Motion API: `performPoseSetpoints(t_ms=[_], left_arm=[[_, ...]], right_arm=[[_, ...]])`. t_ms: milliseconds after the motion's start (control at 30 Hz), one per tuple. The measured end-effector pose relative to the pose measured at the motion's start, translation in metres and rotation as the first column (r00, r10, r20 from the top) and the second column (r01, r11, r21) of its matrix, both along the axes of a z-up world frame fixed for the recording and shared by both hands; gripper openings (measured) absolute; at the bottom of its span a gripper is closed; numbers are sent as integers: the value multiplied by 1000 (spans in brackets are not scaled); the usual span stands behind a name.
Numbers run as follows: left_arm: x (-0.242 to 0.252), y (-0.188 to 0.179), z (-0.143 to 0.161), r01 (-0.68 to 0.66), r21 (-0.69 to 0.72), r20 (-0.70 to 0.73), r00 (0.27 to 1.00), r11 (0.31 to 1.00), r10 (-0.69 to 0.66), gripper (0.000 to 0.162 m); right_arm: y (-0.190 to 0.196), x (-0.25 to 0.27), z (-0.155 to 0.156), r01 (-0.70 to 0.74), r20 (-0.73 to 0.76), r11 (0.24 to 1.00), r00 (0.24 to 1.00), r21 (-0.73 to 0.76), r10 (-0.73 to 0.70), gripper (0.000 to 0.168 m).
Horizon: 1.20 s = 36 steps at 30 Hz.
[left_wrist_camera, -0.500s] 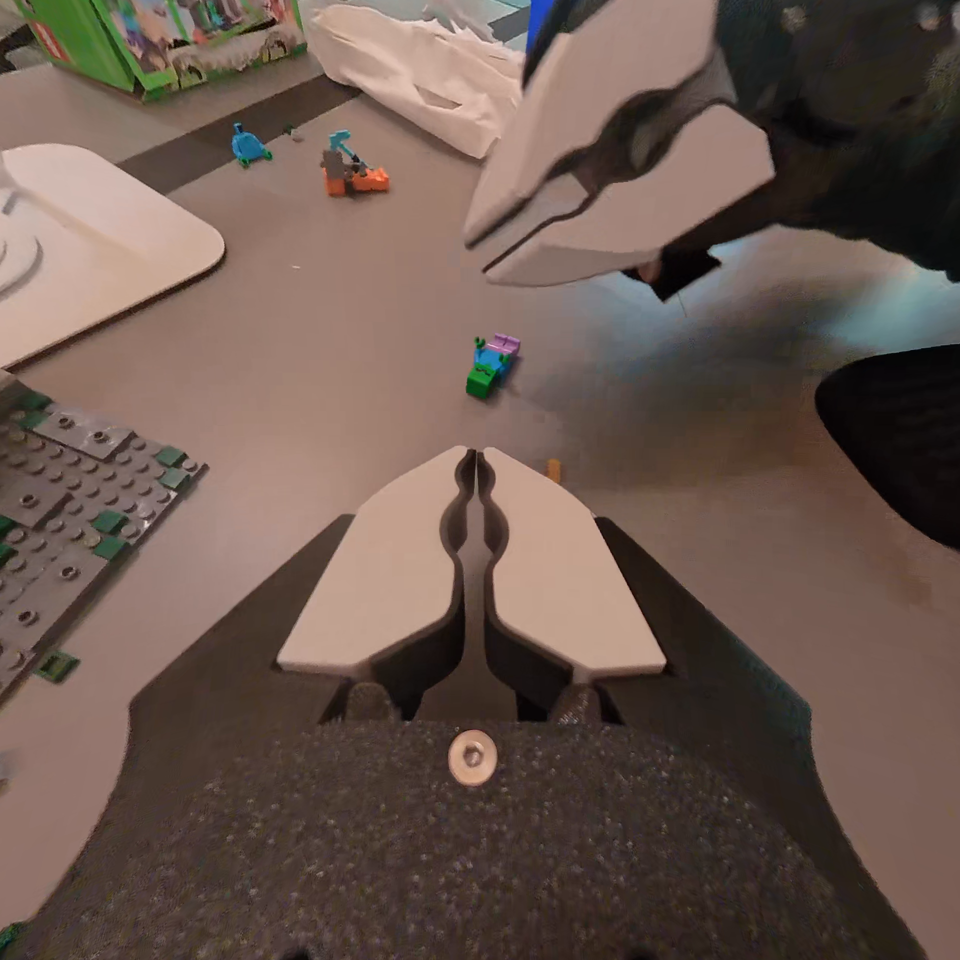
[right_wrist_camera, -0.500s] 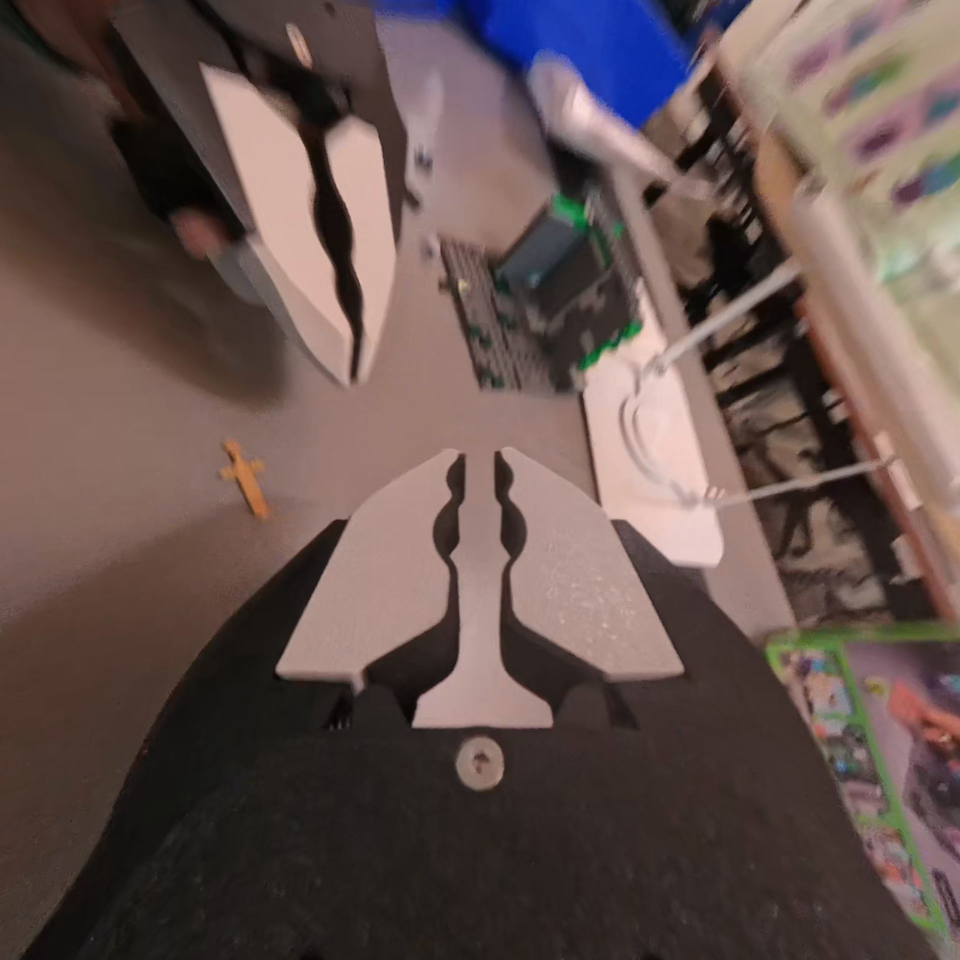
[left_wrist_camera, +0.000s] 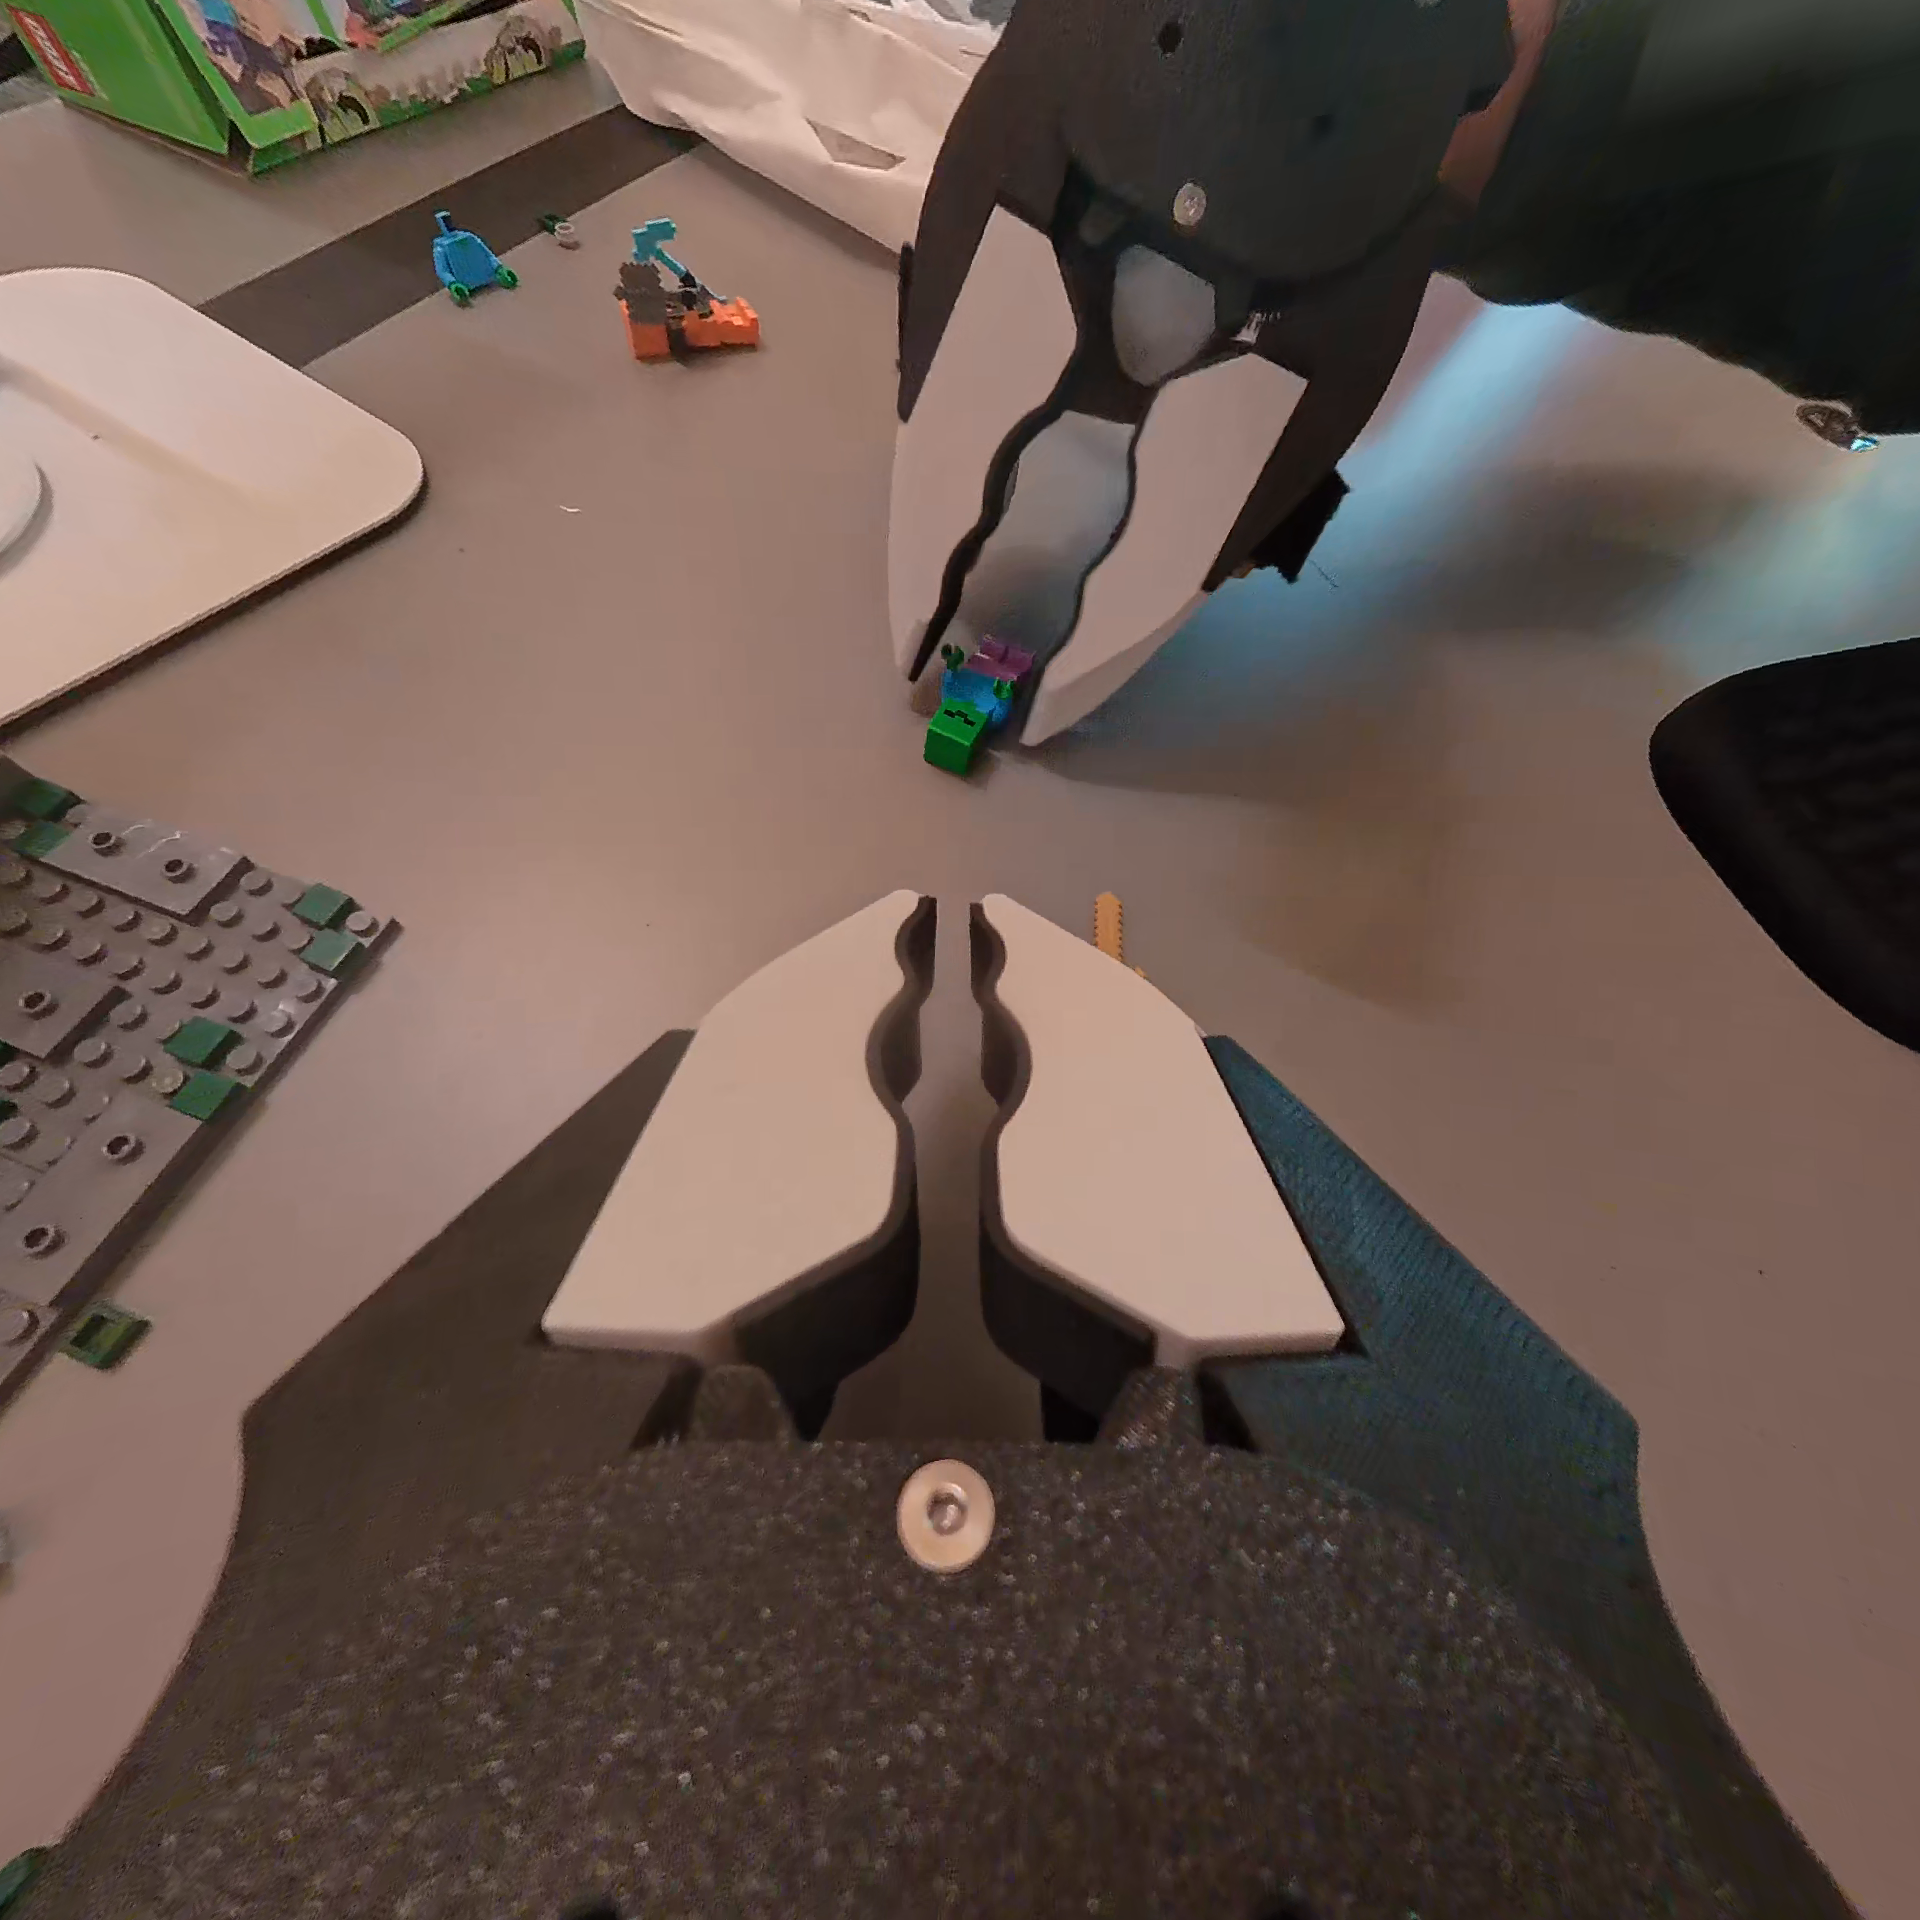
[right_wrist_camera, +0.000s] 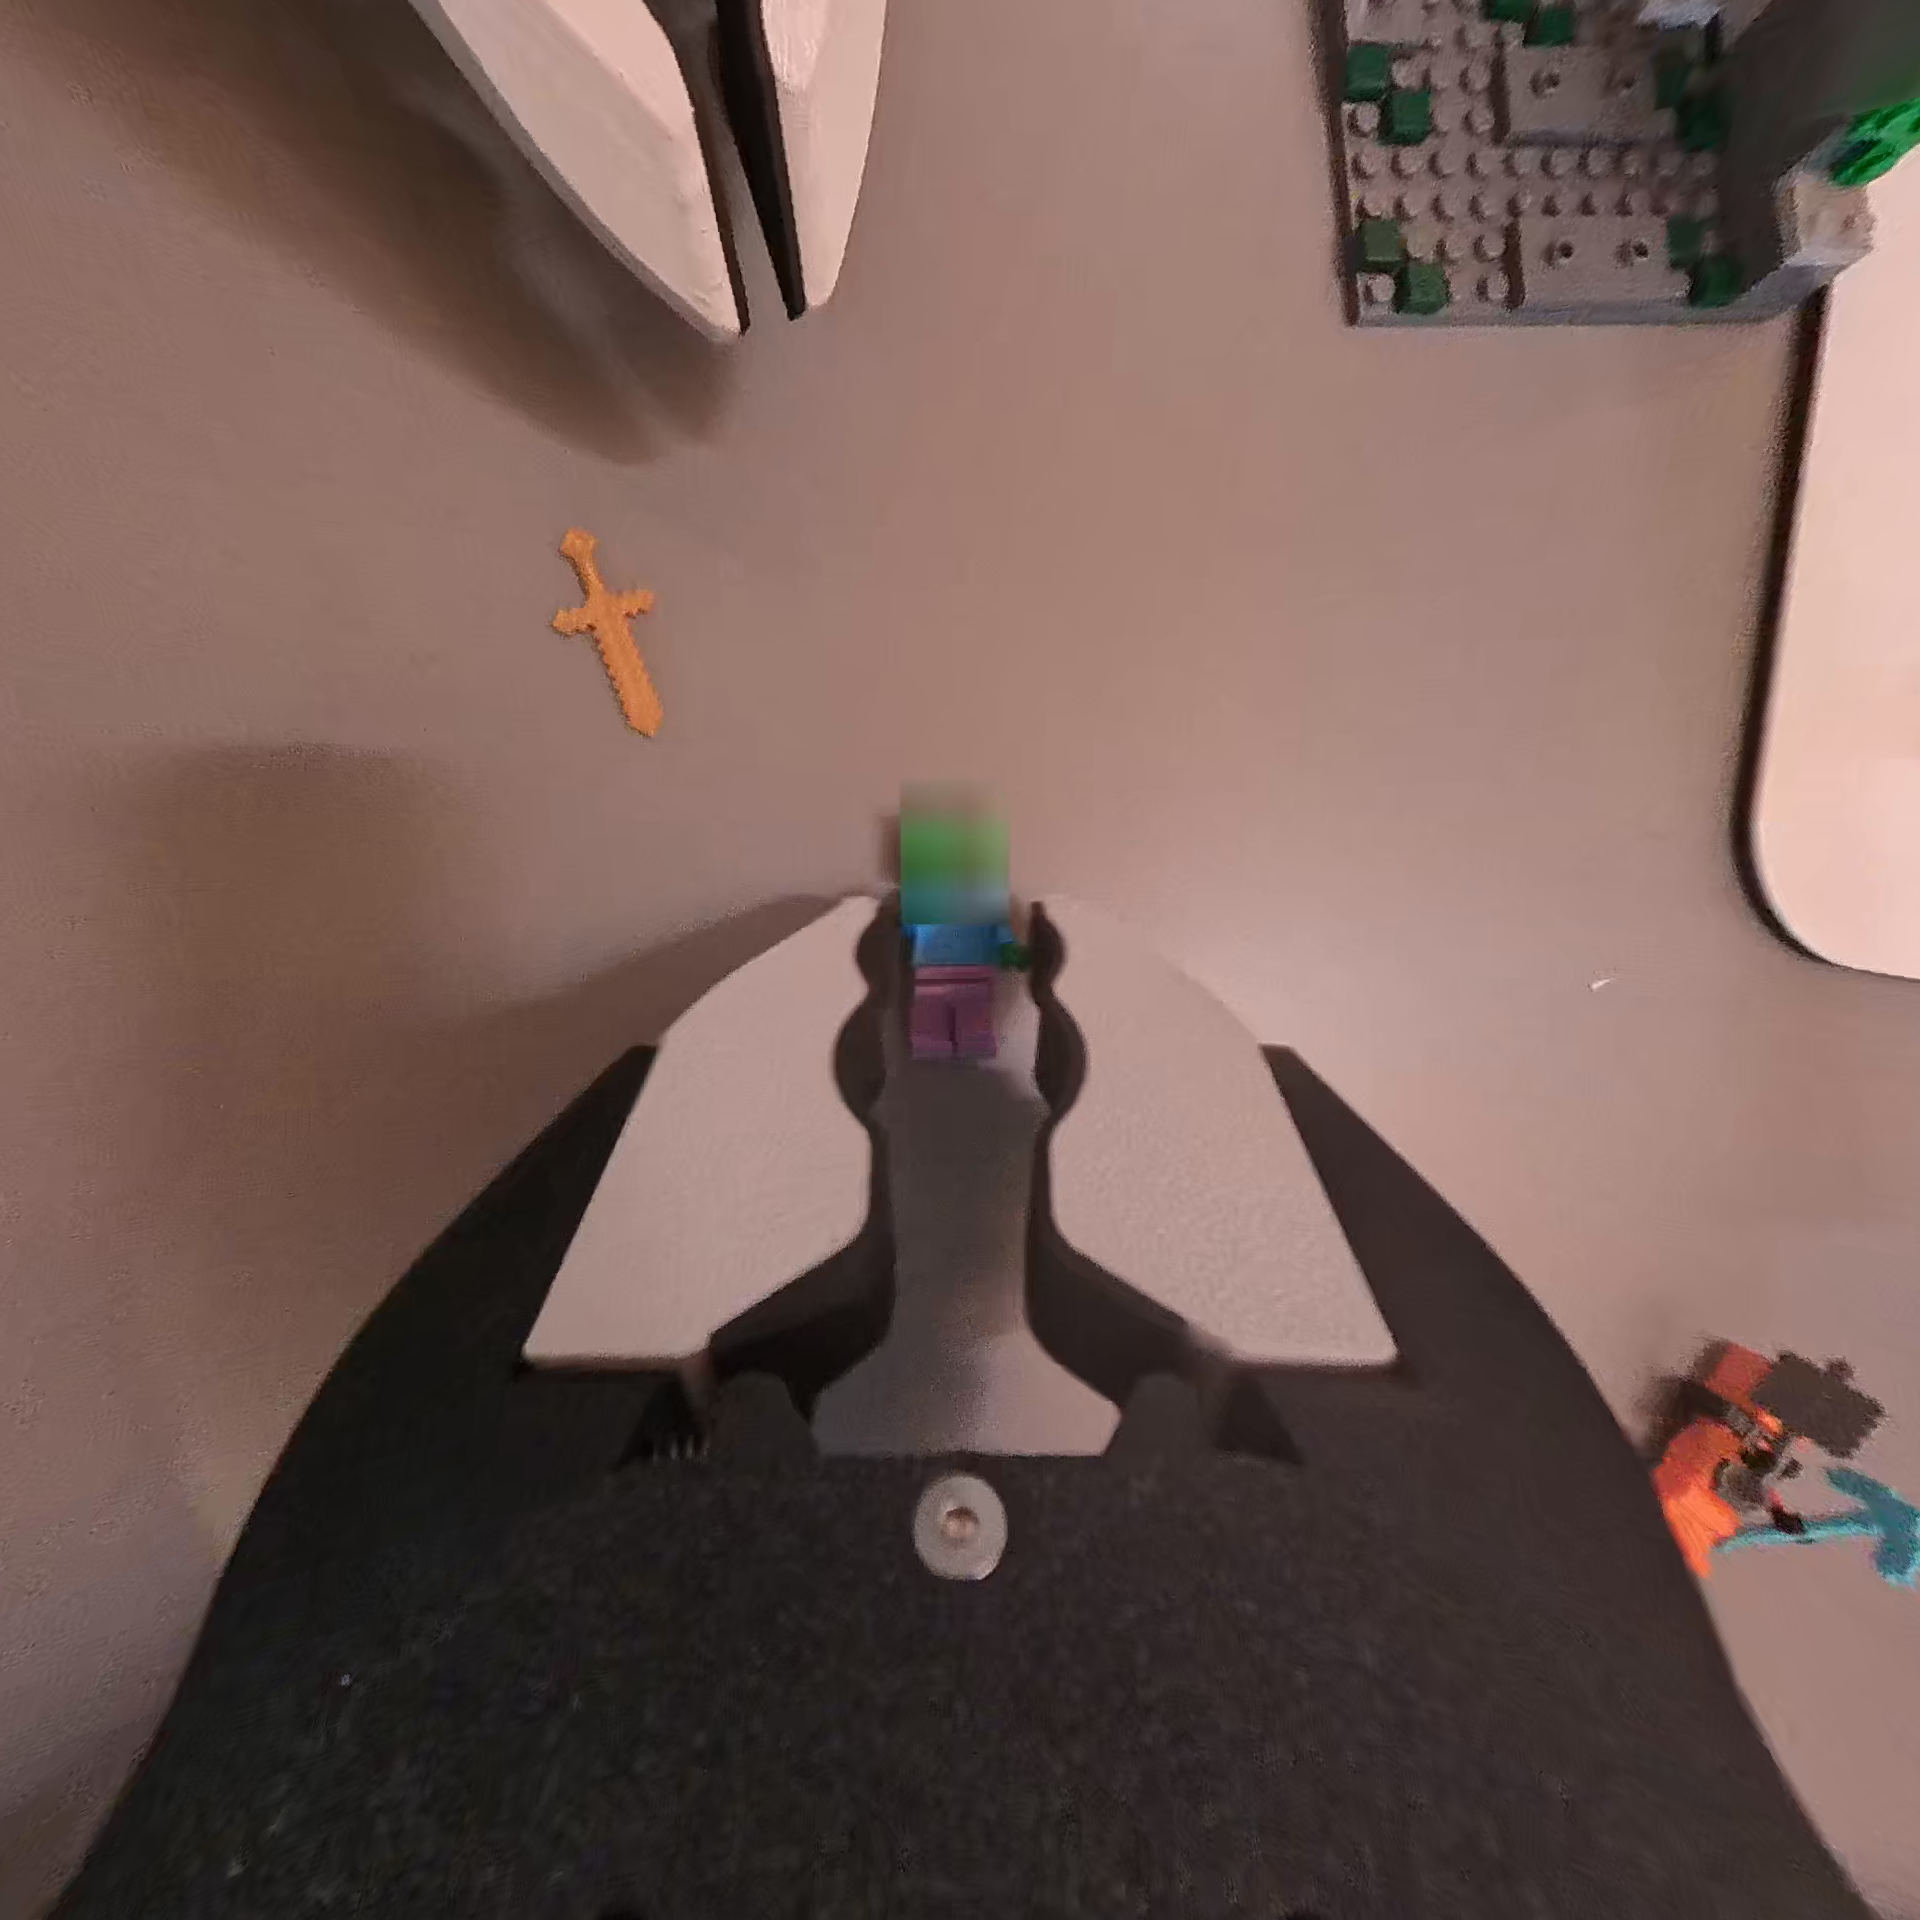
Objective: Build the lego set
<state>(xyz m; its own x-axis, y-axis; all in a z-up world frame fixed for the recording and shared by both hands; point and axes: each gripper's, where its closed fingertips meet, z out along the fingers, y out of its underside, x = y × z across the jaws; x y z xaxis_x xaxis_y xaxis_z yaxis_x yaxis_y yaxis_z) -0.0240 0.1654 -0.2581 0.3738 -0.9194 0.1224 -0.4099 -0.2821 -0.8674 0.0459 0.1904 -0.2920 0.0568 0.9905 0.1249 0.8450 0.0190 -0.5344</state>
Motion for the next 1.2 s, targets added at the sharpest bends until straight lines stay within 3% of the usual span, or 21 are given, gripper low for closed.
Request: performPoseSetpoints(t_ms=[133,267,333,433,533,767,1067,1200], left_arm=[[0,-1,0,0,-4,2,1000,1000,0,8],[3,-2,1,4,-18,20,1000,1000,-4,17],[5,-4,4,7,-34,45,999,999,-6,22],[10,-7,10,12,-44,90,996,999,-8,26],[15,-8,27,0,3,158,988,1000,0,28],[14,-3,56,-98,81,243,967,992,76,24],[9,-1,59,-111,-18,325,939,994,111,23],[11,-3,59,-74,-71,369,925,995,95,23]], right_arm=[[0,-8,6,9,-55,999,998,32,-7,14],[-2,-28,30,72,-239,993,970,96,-47,14],[-6,-42,51,138,-392,986,916,99,-89,14],[-16,-59,83,230,-603,973,777,1,-183,14],[-22,-71,101,272,-697,957,666,-104,-265,14],[-20,-86,116,366,-767,912,527,-185,-367,14],[-17,-91,119,495,-807,869,507,-14,-302,14],[-18,-91,118,469,-810,882,501,-43,-306,14]])
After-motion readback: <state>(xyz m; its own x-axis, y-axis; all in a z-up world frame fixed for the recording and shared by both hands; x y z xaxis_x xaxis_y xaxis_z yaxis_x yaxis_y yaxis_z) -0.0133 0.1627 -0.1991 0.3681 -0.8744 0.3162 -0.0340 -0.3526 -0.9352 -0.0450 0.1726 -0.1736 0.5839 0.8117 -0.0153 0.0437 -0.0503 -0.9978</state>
